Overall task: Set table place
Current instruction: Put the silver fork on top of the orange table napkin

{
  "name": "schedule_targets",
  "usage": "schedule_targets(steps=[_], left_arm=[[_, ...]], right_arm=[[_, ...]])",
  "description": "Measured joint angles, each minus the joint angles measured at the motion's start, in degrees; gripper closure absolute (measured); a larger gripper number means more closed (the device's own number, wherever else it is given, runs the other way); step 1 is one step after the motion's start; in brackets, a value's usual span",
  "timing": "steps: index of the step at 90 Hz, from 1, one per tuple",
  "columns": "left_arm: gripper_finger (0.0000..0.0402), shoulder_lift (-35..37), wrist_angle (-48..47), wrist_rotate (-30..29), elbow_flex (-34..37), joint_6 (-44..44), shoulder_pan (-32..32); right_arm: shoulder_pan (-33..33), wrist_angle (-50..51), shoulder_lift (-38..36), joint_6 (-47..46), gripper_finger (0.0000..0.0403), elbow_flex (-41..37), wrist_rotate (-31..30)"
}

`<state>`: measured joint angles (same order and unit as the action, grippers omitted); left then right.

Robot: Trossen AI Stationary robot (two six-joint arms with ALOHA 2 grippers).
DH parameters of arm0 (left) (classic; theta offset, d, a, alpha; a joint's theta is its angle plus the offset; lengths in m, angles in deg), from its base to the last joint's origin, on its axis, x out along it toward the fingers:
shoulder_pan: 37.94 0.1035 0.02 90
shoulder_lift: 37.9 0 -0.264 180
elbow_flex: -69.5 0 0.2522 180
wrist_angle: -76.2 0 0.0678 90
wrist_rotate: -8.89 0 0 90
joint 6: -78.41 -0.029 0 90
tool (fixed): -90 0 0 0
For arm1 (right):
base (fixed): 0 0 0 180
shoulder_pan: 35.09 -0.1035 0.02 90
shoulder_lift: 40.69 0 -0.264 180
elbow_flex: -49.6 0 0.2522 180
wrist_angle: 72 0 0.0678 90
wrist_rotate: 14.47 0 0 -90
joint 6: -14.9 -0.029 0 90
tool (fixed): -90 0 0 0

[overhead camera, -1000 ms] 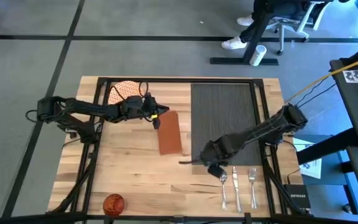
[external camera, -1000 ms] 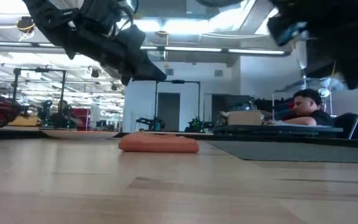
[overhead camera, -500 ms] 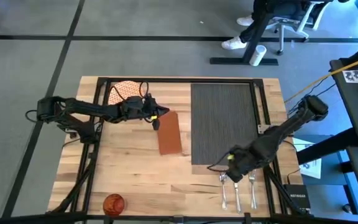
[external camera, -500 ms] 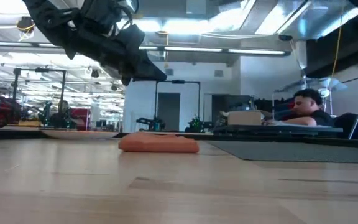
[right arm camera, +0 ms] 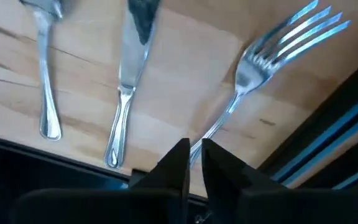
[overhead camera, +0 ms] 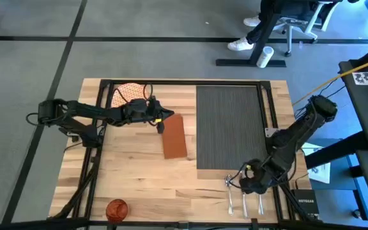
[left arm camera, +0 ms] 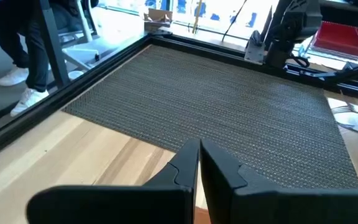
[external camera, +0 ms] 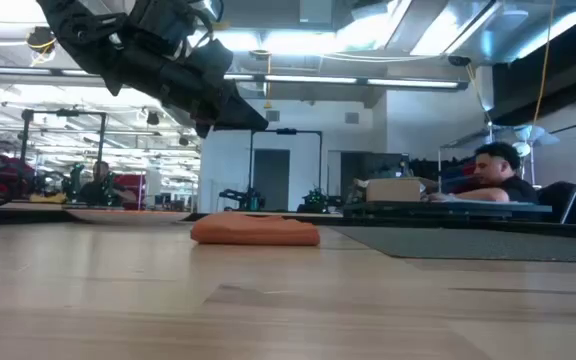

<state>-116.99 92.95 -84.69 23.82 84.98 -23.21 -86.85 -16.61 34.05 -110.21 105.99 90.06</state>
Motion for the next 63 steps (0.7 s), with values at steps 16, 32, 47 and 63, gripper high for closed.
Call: schedule_targets(steps=[16,32,47,63], left_arm=[[0.0402,0.0,-0.01,0.0,0.0,0.01,0.0],[0.0402,0.0,-0.03,0.0,0.0,0.02,0.0],[0.0402,0.0,-0.05,0.0,0.0,0.25,0.0],[0.0402,0.0,-0.05,0.0,0.0,0.39,0.0]], right_arm=[[-3.98,-1.44,0.0,-6.88,0.0352,-1.74,-1.54],[-4.51,-4.48,0.02,-7.35,0.0352,-4.56,-1.82],[-4.52,-6.1,0.02,-8.08,0.0352,-6.87,-2.9],[-4.47,-7.38,0.04,-8.09,0.0352,-8.59,-2.81]])
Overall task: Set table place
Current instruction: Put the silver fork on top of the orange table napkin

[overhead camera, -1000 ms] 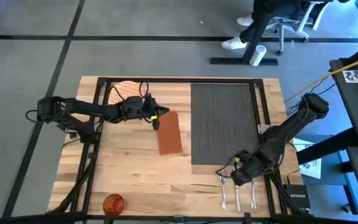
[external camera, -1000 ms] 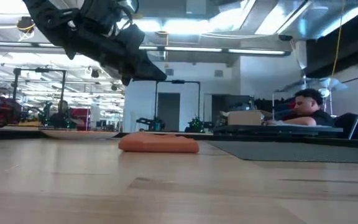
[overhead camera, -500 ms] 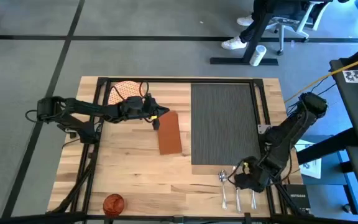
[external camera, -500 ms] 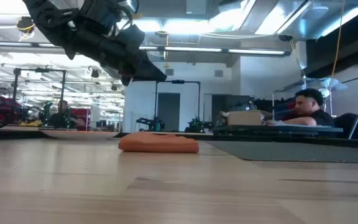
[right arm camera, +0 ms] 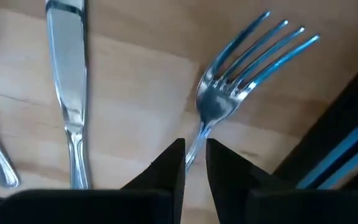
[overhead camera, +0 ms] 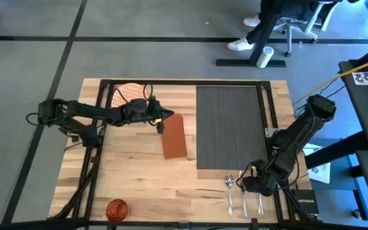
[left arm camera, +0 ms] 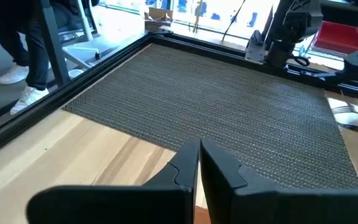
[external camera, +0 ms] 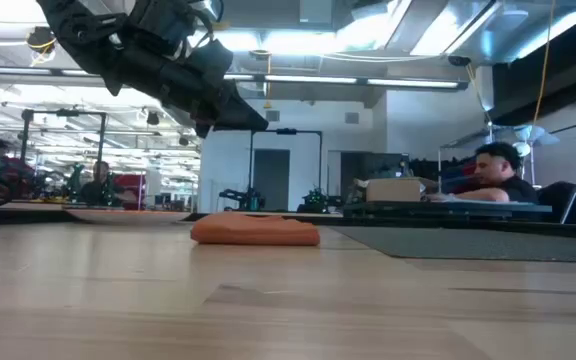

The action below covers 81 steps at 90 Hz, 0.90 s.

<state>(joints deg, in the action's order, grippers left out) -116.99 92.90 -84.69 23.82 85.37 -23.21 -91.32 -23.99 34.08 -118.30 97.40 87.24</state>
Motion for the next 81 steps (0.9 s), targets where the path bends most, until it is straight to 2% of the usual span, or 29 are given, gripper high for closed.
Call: schedule_targets(steps=[21,50,81], left_arm=[[0.0402,0.0,-0.02,0.0,0.0,0.04,0.0],[0.0402,0.0,-0.04,0.0,0.0,0.05,0.0],[0.0402,0.0,-0.09,0.0,0.0,0.07,0.0]], right_arm=[[0.03,-1.09,-0.04,-0.05,0.0344,-0.75,0.5],[0.05,-3.48,-0.04,-0.32,0.0275,-0.93,2.66],[0.05,-5.59,-0.06,-0.92,0.0285,-0.93,4.67]])
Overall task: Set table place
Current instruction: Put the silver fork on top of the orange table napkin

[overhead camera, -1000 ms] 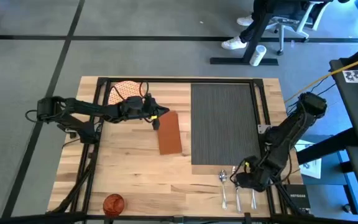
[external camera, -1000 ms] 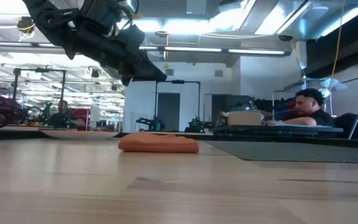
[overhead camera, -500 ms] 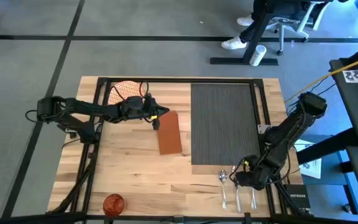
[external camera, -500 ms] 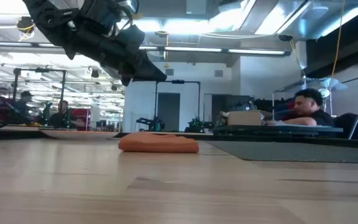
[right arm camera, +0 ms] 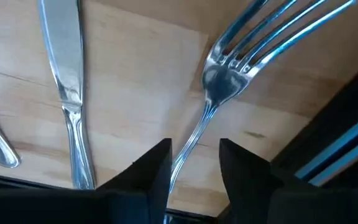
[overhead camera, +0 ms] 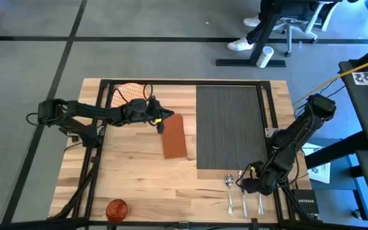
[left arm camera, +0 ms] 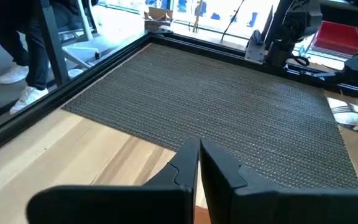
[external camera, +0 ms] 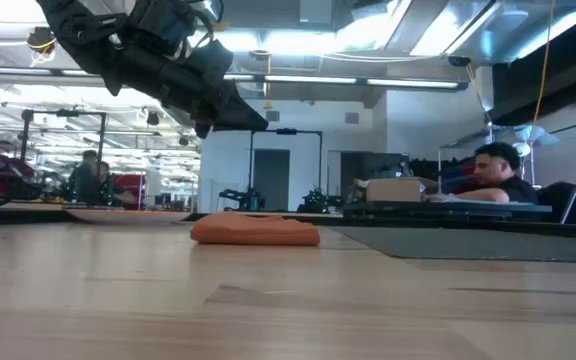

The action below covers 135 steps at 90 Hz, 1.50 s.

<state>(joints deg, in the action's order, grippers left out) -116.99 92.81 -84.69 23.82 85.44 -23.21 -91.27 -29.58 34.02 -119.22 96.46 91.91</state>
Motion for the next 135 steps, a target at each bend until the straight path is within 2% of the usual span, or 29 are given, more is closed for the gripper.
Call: schedule_targets(steps=[19,46,59,73,92,111,124,130,135], left_arm=[[0.0402,0.0,-0.04,0.0,0.0,0.0,0.0],[0.0402,0.0,-0.04,0.0,0.0,0.0,-0.02],[0.0402,-0.02,0.08,0.0,0.0,0.0,-0.02],[0.0402,-0.02,0.07,0.0,0.02,0.02,-0.02],[0.0402,-0.02,-0.07,0.0,0.02,0.02,-0.02],[0.0402,-0.02,0.03,-0.02,0.02,0.02,-0.02],[0.0402,-0.02,-0.07,-0.04,0.04,0.02,-0.02],[0.0402,-0.02,-0.32,0.0,0.06,0.02,-0.02],[0.0402,-0.02,-0.26,-0.03,0.07,0.02,0.0]], right_arm=[[-0.08,-0.02,-0.01,-0.12,0.0286,0.0,-0.92],[-0.11,-2.12,0.0,5.77,0.0286,1.42,-3.06],[-0.13,-0.87,0.05,5.33,0.0286,2.72,-5.11],[-0.1,1.8,0.32,0.69,0.0285,2.95,-6.31],[0.13,1.46,3.19,0.48,0.0246,3.34,-3.09],[-0.09,5.53,5.35,2.67,0.0213,8.55,-4.73],[-1.84,-0.86,5.8,-2.47,0.0218,8.2,-6.4],[-2.4,-8.05,8.8,-2.43,0.0221,8.02,-3.63],[-2.42,-10.05,10.87,-2.26,0.0222,8.03,-1.78]])
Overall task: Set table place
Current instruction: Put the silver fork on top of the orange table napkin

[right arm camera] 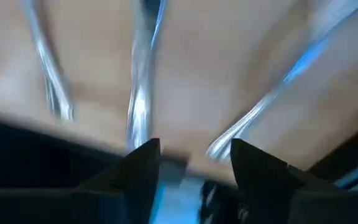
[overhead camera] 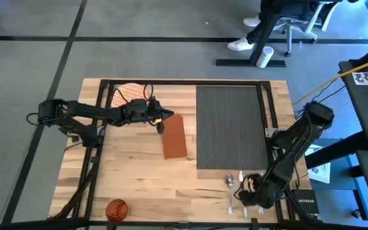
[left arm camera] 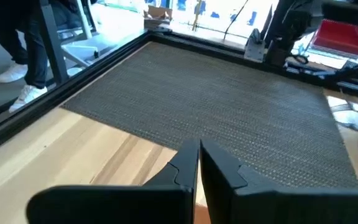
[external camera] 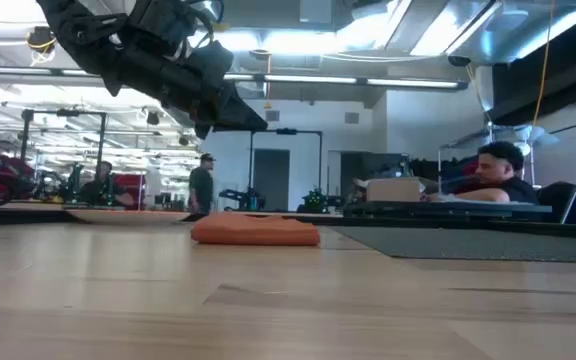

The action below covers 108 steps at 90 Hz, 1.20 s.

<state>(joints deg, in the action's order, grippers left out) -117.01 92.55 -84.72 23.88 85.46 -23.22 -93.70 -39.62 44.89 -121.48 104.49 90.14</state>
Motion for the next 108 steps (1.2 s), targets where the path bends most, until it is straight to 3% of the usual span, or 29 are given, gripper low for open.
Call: schedule_targets(steps=[20,44,68,91,108], left_arm=[[0.0402,0.0,0.04,0.04,0.0,0.0,-0.04],[0.0402,0.0,0.05,0.01,-0.02,0.15,-0.02],[0.0402,0.0,0.02,0.01,-0.02,0.2,-0.02],[0.0402,0.0,0.08,0.01,-0.02,0.2,-0.02],[0.0402,0.0,0.07,0.01,-0.02,0.2,0.0]], right_arm=[[-0.41,-4.2,5.95,-0.08,0.0223,0.26,2.55],[-1.07,-2.02,6.25,-0.78,0.0224,0.24,5.54],[-1.05,-1.6,6.2,-1.05,0.0224,1.86,4.36],[0.63,-1.13,6.2,1.07,0.0224,2.6,-1.15],[1.27,-0.18,6.2,0.33,0.0224,3.11,0.94]])
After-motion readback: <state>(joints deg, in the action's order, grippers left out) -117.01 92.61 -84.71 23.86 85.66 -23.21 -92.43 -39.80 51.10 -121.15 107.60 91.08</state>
